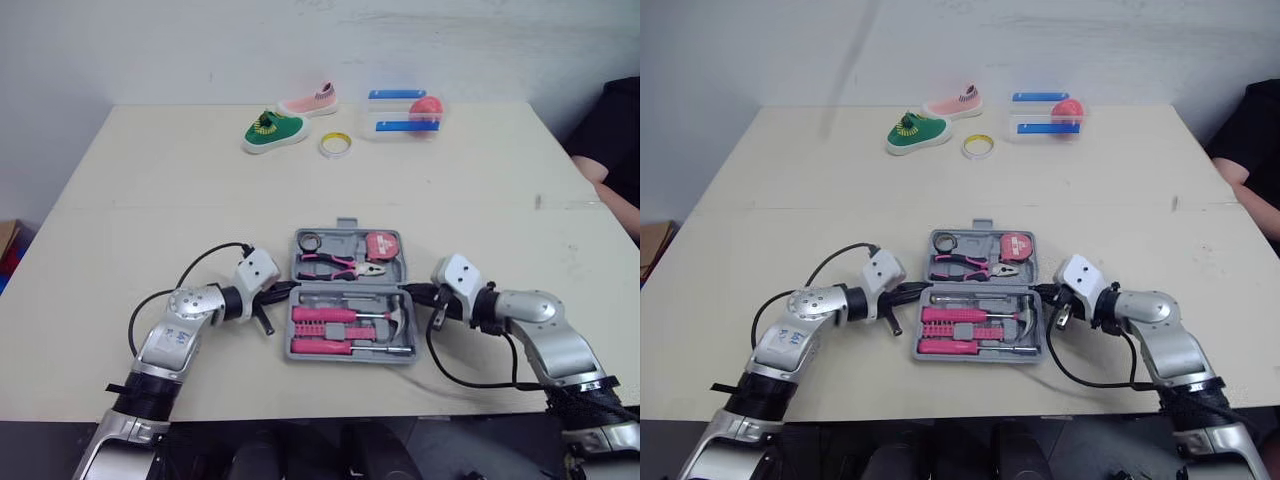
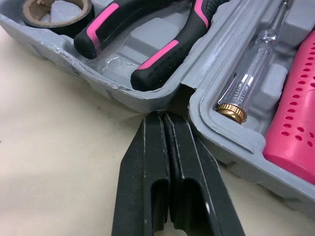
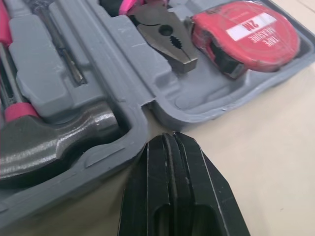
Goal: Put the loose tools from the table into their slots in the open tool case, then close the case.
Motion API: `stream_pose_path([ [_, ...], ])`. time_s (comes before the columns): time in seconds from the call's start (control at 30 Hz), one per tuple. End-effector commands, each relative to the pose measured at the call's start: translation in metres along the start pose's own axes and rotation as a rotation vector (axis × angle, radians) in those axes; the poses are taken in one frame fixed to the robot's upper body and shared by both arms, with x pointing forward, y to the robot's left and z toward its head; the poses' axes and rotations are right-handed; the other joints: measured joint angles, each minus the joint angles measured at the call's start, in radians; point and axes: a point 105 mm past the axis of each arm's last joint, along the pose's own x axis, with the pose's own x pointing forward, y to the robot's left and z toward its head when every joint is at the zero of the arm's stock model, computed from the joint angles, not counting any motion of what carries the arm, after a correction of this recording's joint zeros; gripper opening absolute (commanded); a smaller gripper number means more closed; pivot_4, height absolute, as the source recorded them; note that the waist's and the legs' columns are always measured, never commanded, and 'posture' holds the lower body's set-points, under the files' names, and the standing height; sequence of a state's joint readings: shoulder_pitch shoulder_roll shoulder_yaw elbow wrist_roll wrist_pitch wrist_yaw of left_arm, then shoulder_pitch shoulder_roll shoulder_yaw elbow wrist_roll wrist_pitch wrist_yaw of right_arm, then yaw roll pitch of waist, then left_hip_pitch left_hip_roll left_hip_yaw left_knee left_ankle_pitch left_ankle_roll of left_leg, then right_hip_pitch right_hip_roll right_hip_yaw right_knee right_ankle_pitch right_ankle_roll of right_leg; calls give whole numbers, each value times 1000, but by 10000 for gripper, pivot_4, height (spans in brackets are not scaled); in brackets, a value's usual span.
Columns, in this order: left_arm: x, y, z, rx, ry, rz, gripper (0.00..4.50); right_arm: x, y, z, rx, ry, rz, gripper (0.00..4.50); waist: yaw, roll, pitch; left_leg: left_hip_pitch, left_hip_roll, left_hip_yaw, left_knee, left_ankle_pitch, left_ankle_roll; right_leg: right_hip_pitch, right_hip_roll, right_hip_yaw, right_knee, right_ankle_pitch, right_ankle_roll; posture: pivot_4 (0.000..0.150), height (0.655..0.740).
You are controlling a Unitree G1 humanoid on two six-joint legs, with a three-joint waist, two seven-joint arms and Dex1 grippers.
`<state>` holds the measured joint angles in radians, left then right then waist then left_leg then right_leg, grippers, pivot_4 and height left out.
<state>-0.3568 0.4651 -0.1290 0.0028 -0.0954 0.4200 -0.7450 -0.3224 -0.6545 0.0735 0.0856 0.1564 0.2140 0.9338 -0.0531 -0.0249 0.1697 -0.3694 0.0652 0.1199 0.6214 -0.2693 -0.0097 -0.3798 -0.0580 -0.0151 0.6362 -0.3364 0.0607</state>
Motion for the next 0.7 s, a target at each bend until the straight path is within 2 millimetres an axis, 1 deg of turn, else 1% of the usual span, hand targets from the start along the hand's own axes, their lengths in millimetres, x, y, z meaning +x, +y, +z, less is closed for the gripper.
stream_pose_path([
  [0.03, -4, -1, -16, -9, 59, 13, 0, 1, -4, 12, -49, -47, -6, 264, -1, 0, 0, 0, 0, 0, 0, 0, 0, 0, 0, 0, 0, 0, 0, 1500, 7400],
  [0.1, -4, 5, -17, -20, 63, 54, 0, 1, -4, 10, -27, -40, -1, 264, -1, 0, 0, 0, 0, 0, 0, 0, 0, 0, 0, 0, 0, 0, 0, 1500, 7400],
  [0.2, -7, 7, -21, -23, 78, 75, 0, -4, -15, 4, -34, -19, -44, 264, 0, 0, 0, 0, 0, 0, 0, 0, 0, 0, 0, 0, 0, 0, 0, 1500, 7400],
  [0.23, -11, 10, -24, -22, 84, 93, 0, -10, -20, 2, -33, -11, -64, 264, -1, 0, 0, 0, 0, 0, 0, 0, 0, 0, -1, 0, 0, 0, 0, 1500, 7400],
  [0.3, -23, 18, -29, -44, 97, 139, 0, -24, -27, -4, 36, 12, -87, 264, -1, 0, 0, 0, 0, 0, 0, 0, 0, 0, -1, 0, 0, 0, 0, 1500, 7400],
  [0.37, -29, 21, -32, -61, 105, 156, 0, -30, -27, -8, 83, 29, -86, 264, -1, 0, 0, 0, 0, 0, -1, 0, 0, 0, -1, 0, 0, 0, -1, 1500, 7400],
  [0.4, -34, 24, -33, -54, 100, 173, 0, -35, -31, -9, 74, 39, -117, 264, -1, 0, 0, 0, 0, 0, -1, 0, 0, 0, -1, 0, 0, -1, -1, 1500, 7400],
  [0.43, -52, 36, -34, -60, 99, 215, 5396, -50, -38, -6, 135, 28, -174, 3167, -2, 0, 0, 1, 0, 0, -1, 0, 0, 0, -1, 0, 0, -1, -1, 1500, 7400],
  [0.47, -66, 44, -34, -64, 97, 245, 8403, -60, -41, -4, 179, 21, -211, 6855, -3, 0, 0, 1, 0, 0, -1, 0, 0, 0, -1, 0, 0, -1, -2, 1500, 7400],
  [0.5, -76, 49, -29, -72, 78, 256, 12015, -69, -47, -5, 223, 54, -275, 9675, -4, 0, 0, 0, 1, 0, -2, 0, -1, -2, -1, 0, 1, -1, -3, 1500, 7400],
  [0.53, -81, 51, -25, -78, 63, 257, 16782, -74, -49, -6, 253, 81, -314, 14630, -5, 1, 0, 0, 1, 0, -3, 0, -1, -3, -1, 0, 2, -2, -3, 1500, 7400],
  [0.57, -82, 53, -18, -91, 39, 256, 20122, -77, -50, -11, 292, 140, -342, 17967, -4, 1, 1, -1, 1, 0, -4, 1, -2, -5, -1, 1, 3, -2, -4, 1500, 7400],
  [0.6, -83, 53, -6, -101, 8, 241, 26308, -78, -47, -11, 337, 190, -337, 24587, -1, 1, 1, -2, 0, 0, -5, 2, -3, -8, -1, 1, 4, -2, -4, 1500, 7400],
  [0.63, -81, 51, 8, -109, -17, 210, 30179, -77, -43, -3, 400, 191, -306, 29197, 1, 1, 1, -4, 0, 1, -6, 3, -3, -10, -2, 1, 6, -2, -4, 1500, 7400],
  [0.67, -80, 47, 19, -126, -28, 172, 34952, -74, -38, 9, 471, 160, -266, 34161, 3, 0, 2, -6, -1, 1, -6, 4, -3, -12, -2, 1, 7, -2, -4, 1500, 7400],
  [0.7, -78, 43, 25, -147, -5, 151, 39422, -70, -35, 22, 523, 119, -225, 39058, 3, -2, 5, -7, -1, 0, -5, 5, -3, -13, -3, 1, 8, -2, -4, 1500, 7400],
])
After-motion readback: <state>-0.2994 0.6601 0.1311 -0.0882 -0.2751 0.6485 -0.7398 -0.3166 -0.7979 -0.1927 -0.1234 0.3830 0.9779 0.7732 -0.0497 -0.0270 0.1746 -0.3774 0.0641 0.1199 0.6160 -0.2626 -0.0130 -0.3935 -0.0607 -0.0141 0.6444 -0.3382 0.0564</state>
